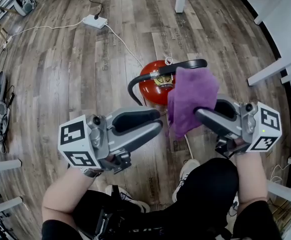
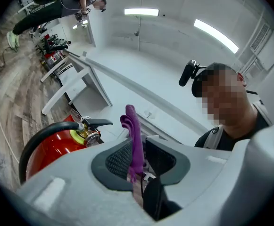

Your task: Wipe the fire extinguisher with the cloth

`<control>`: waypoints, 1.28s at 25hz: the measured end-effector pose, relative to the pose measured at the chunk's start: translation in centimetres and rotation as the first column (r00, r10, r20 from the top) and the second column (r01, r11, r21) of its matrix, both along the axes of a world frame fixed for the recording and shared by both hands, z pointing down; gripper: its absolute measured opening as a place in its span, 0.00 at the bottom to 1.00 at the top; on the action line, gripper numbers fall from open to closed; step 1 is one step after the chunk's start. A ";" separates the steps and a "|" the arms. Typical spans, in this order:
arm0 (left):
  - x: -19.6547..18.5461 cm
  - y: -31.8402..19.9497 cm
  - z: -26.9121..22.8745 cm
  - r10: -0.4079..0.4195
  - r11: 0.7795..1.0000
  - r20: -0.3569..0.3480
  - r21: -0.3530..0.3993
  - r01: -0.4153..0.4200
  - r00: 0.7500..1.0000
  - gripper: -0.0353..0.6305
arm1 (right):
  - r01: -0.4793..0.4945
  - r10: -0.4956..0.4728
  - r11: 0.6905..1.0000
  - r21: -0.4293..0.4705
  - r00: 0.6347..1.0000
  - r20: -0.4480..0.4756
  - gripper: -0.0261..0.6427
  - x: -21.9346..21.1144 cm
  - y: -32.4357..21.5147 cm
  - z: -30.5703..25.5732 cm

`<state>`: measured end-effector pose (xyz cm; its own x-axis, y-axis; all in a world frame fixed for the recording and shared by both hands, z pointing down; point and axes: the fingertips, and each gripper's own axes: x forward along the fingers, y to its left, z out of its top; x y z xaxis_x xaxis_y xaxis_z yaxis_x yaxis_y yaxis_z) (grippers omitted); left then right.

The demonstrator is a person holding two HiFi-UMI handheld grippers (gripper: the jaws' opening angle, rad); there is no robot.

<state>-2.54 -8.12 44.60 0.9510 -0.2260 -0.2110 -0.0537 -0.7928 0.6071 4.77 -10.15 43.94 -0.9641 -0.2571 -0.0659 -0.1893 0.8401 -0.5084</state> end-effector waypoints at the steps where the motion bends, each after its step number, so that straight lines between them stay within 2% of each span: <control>1: -0.3 0.0 -0.1 0.001 1.000 -0.002 0.003 -0.001 1.000 0.19 | -0.059 0.059 0.998 -0.021 0.997 0.044 0.15 1.9 -1.2 -0.8; 2: -0.5 0.0 -0.1 0.004 1.000 0.000 0.007 -0.004 1.000 0.17 | -0.108 0.110 0.994 -0.031 0.991 0.071 0.14 3.8 -2.4 -1.5; 3: -0.7 0.1 -0.1 0.010 1.000 0.001 0.012 -0.010 1.000 0.09 | -0.145 0.147 0.989 -0.026 0.986 0.077 0.14 5.4 -3.5 -2.2; 4: -0.7 0.2 -0.1 0.018 1.000 0.001 0.016 -0.018 1.000 0.05 | -0.171 0.171 0.985 -0.010 0.983 0.066 0.14 6.7 -4.5 -2.8; 7: -0.3 0.9 -0.1 0.052 0.998 0.013 0.036 -0.052 0.999 0.05 | -0.178 0.177 0.984 0.028 0.984 0.021 0.14 9.3 -7.4 -4.8; 12: 0.7 2.3 0.4 0.094 0.991 0.071 0.085 -0.100 0.993 0.05 | -0.029 0.029 0.999 -0.022 1.000 0.006 0.15 10.0 -12.5 -6.4; 15: 1.1 2.8 0.5 0.113 0.989 0.084 0.090 -0.120 0.990 0.05 | 0.105 -0.107 0.989 -0.102 0.994 -0.007 0.15 8.4 -14.9 -4.8; 18: 1.4 3.3 0.9 0.124 0.985 0.116 0.105 -0.136 0.986 0.05 | 0.239 -0.259 0.950 -0.200 0.963 -0.077 0.15 5.5 -15.9 -0.9; 20: 1.5 3.5 1.2 0.126 0.984 0.128 0.109 -0.140 0.984 0.05 | 0.317 -0.359 0.912 -0.262 0.924 -0.132 0.15 3.3 -15.9 2.0; 23: 1.2 3.5 1.7 0.119 0.987 0.130 0.089 -0.131 0.984 0.05 | 0.404 -0.479 0.847 -0.345 0.863 -0.164 0.15 0.5 -15.2 5.2; 27: 0.7 3.3 2.3 0.113 0.991 0.133 0.063 -0.122 0.985 0.05 | 0.437 -0.542 0.800 -0.410 0.820 -0.183 0.15 -1.6 -15.2 8.2; 32: 0.4 2.6 3.0 0.110 0.993 0.125 0.034 -0.115 0.986 0.05 | 0.437 -0.554 0.771 -0.464 0.819 -0.149 0.15 -2.2 -16.0 11.1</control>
